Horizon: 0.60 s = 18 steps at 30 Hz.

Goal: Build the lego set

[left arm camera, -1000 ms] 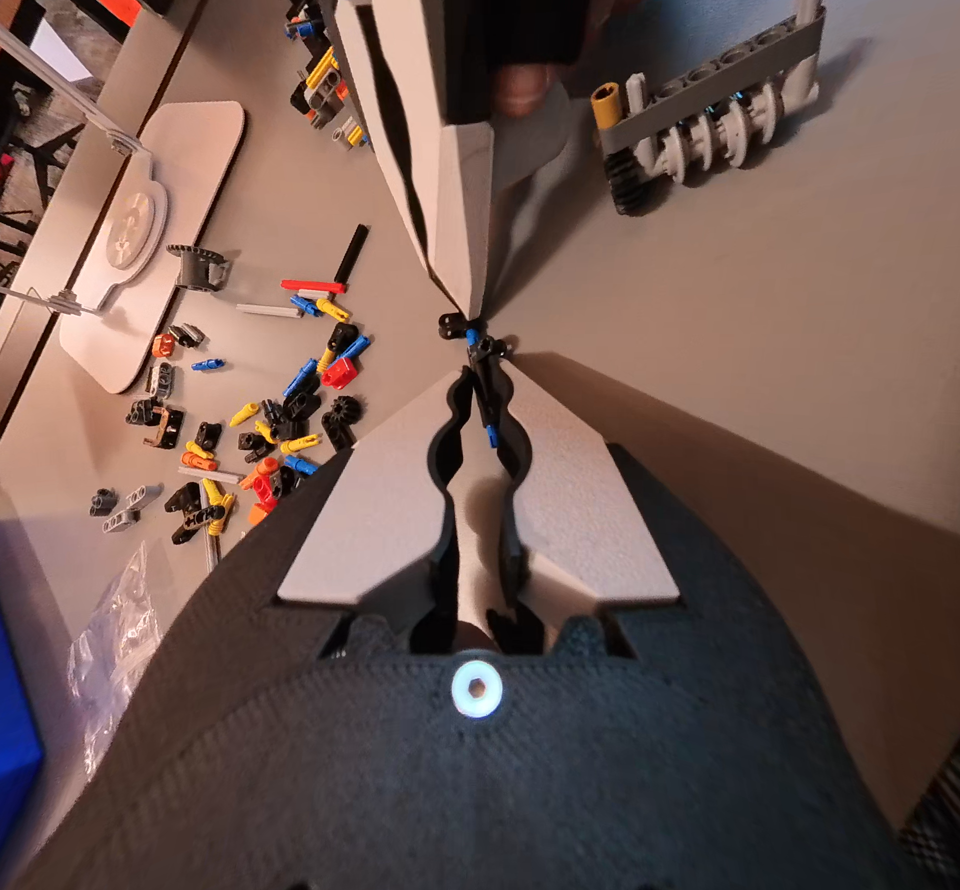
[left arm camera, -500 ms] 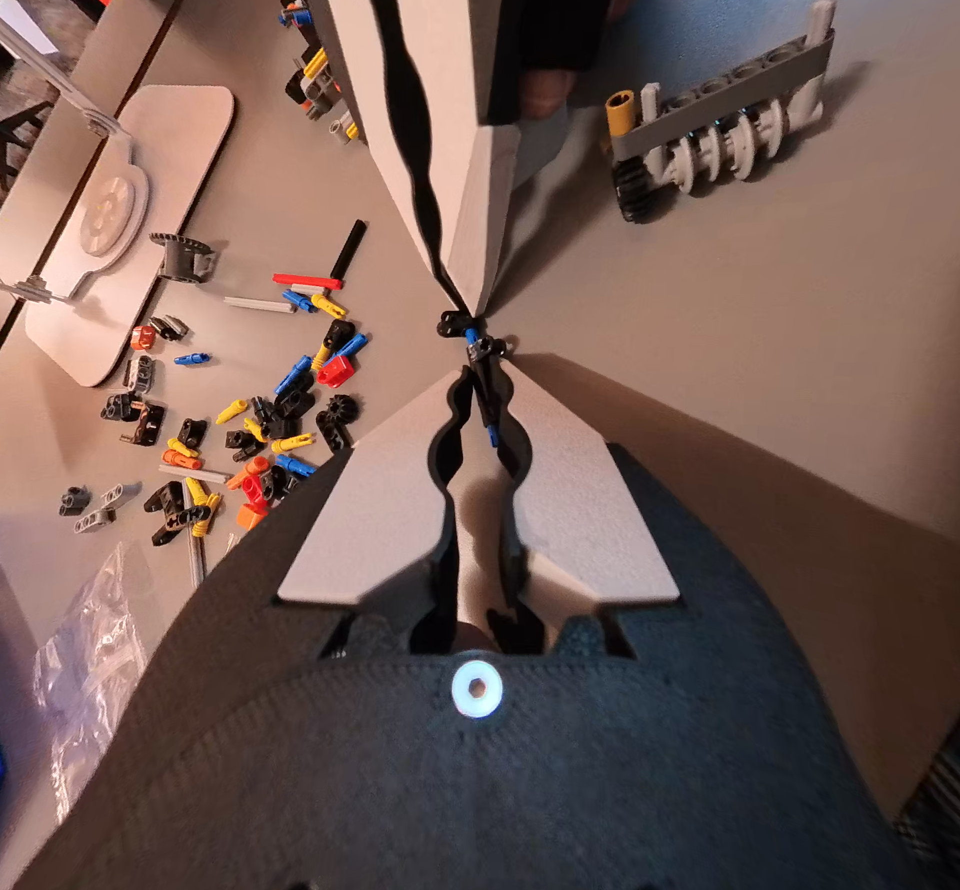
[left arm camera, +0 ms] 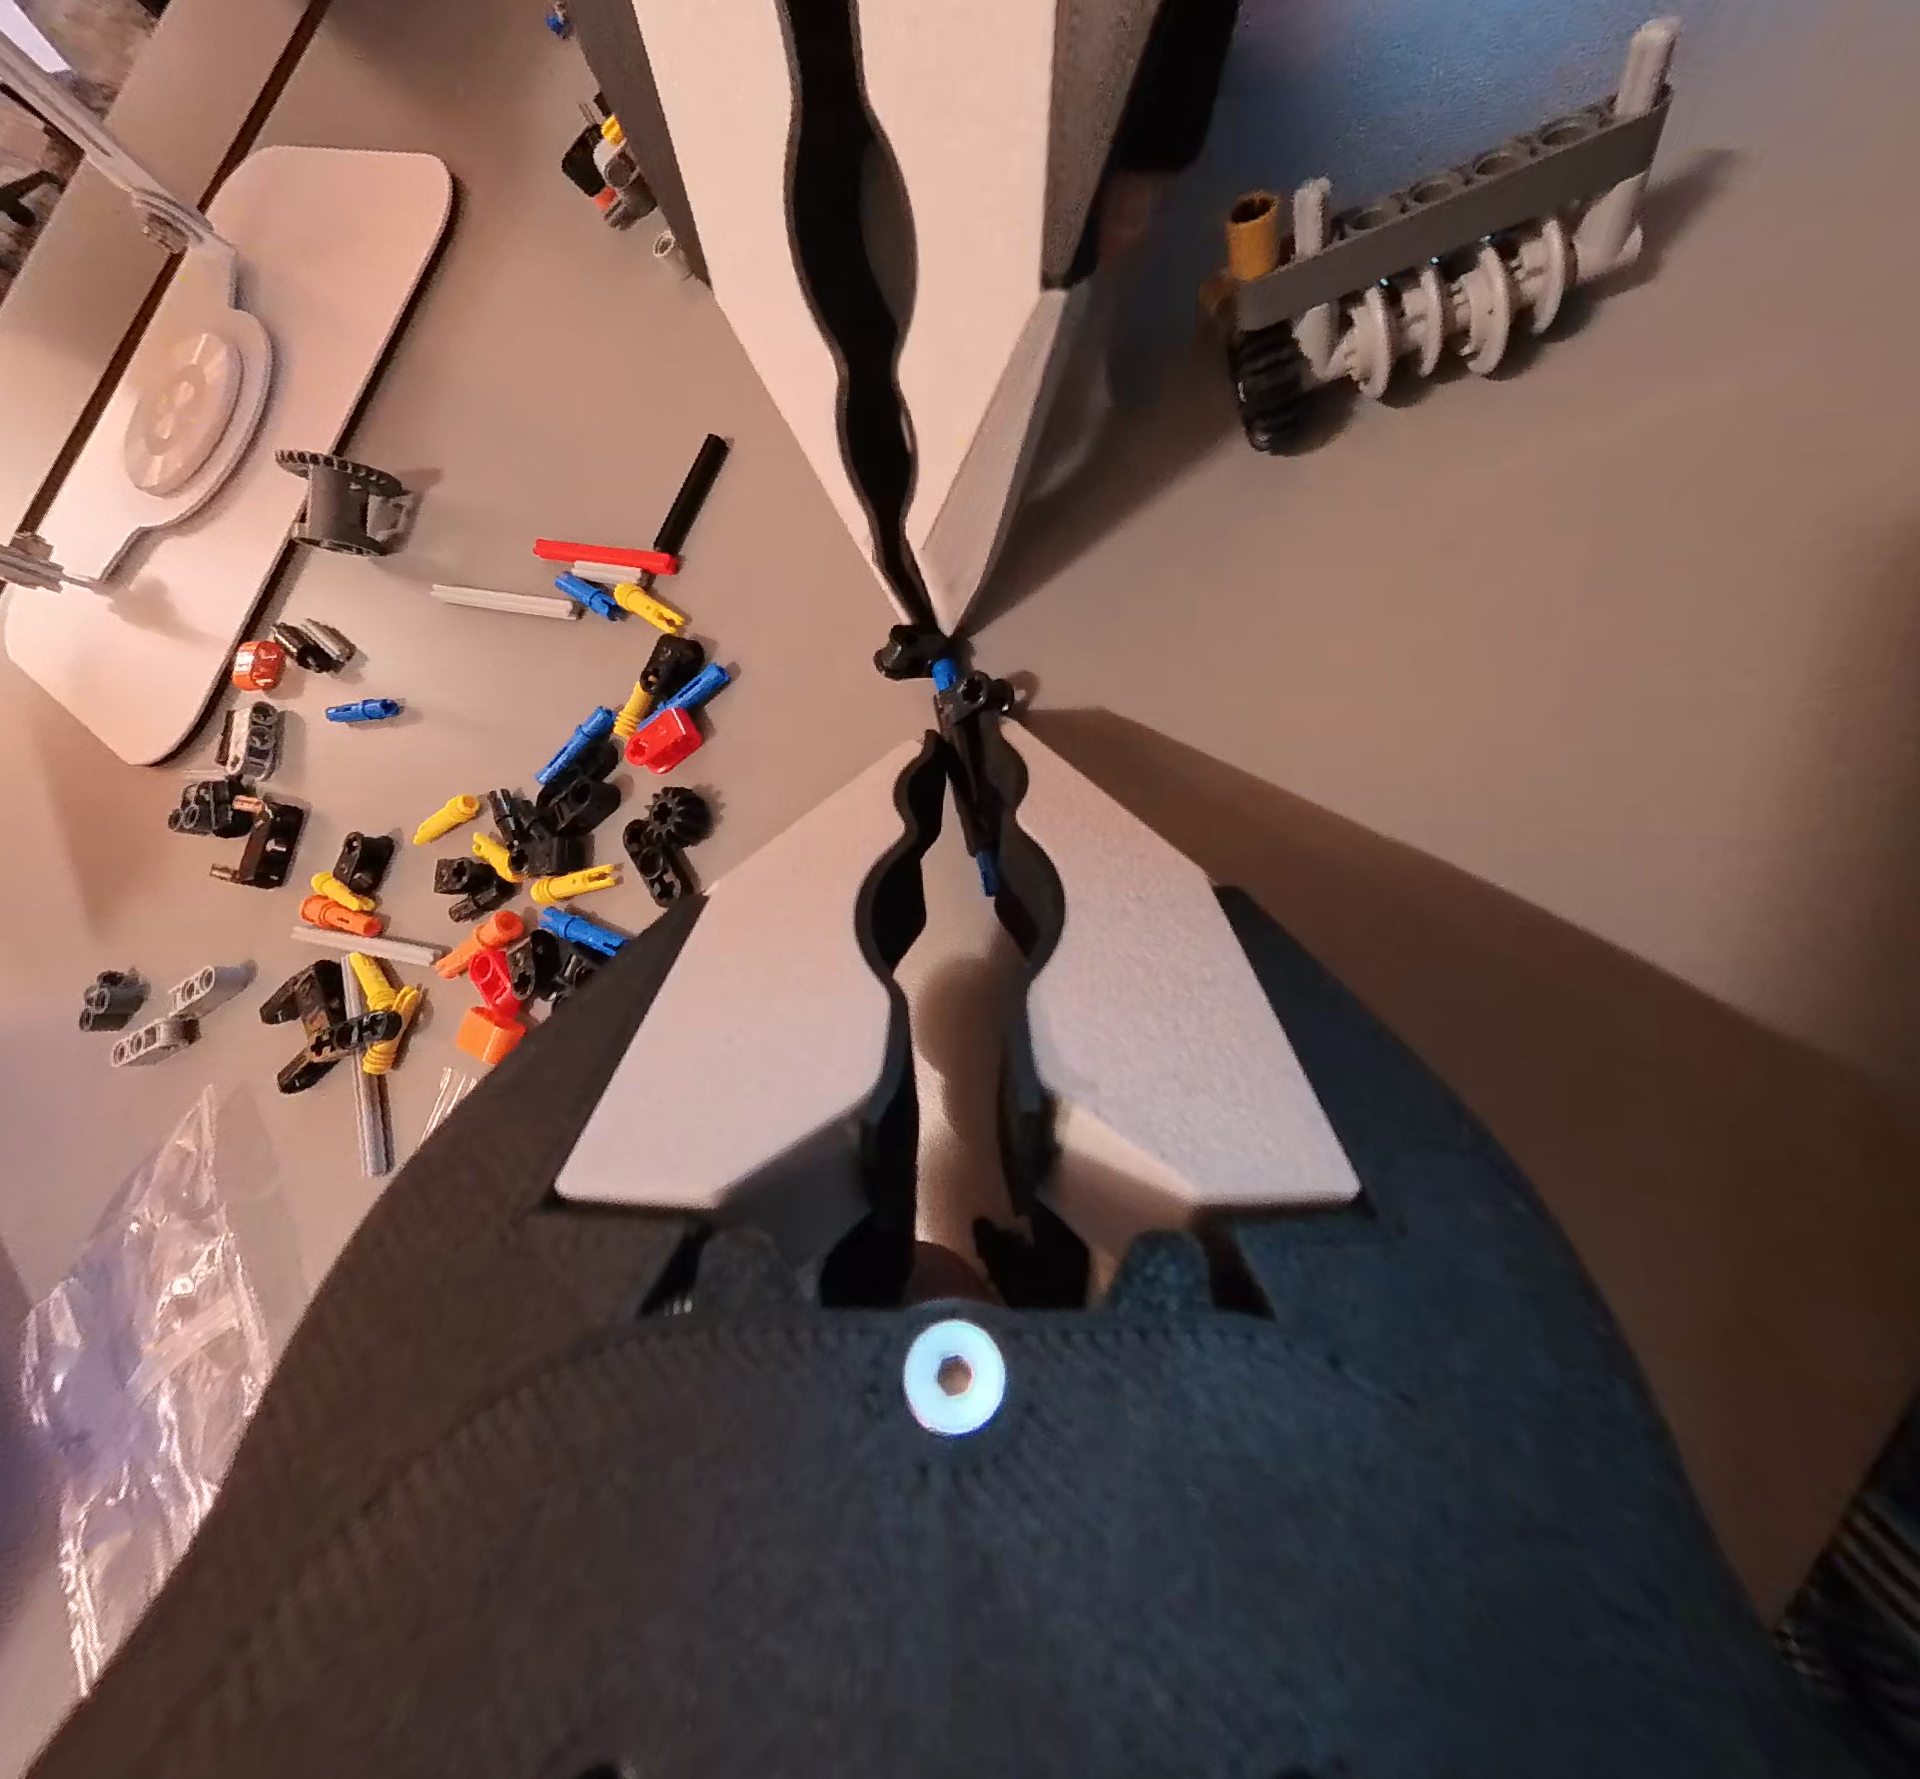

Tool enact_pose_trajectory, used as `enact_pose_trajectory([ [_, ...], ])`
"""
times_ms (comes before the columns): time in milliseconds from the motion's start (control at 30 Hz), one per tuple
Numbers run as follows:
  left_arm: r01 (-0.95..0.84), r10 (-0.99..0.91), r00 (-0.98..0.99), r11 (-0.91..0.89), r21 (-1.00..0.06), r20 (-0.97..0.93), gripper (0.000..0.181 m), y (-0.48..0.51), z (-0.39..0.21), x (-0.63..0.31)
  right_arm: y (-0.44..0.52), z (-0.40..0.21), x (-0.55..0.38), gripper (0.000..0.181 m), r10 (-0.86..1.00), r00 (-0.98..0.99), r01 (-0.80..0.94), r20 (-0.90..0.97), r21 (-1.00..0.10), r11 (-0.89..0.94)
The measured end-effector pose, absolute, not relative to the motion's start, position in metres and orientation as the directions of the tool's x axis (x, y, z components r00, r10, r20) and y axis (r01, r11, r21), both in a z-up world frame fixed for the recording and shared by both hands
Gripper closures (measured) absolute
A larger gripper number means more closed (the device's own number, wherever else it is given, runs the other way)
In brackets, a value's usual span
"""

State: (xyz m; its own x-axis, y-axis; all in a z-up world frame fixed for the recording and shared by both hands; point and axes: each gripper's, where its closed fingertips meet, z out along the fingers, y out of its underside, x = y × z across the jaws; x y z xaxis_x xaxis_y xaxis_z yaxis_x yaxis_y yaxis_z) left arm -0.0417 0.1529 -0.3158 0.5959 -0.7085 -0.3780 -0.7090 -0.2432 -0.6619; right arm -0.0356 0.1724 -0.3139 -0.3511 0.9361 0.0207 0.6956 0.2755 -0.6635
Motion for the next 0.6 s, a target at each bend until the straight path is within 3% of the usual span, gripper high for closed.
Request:
enact_pose_trajectory([
  [33, -0.708, -0.708, 0.598, -0.246, -0.662, -0.376, 0.177, 0.153, -0.316, -0.042, 0.173, -0.314, -0.036, 0.181, 0.933, -0.356, 0.687, 0.046, -0.664, 0.295],
  [167, -0.706, -0.708, 0.600, -0.249, -0.663, -0.372, 0.177, 0.151, -0.316, -0.042, 0.172, -0.314, -0.036, 0.181, 0.933, -0.354, 0.686, 0.062, -0.661, 0.305],
  [333, -0.716, -0.701, 0.596, -0.242, -0.655, -0.392, 0.177, 0.154, -0.316, -0.039, 0.122, -0.313, -0.039, 0.181, 0.893, -0.435, 0.686, -0.114, -0.685, 0.246],
  [600, -0.690, -0.713, 0.611, -0.266, -0.674, -0.344, 0.176, 0.152, -0.316, -0.039, 0.156, -0.298, -0.038, 0.181, 0.932, -0.353, 0.688, -0.075, -0.696, 0.205],
])
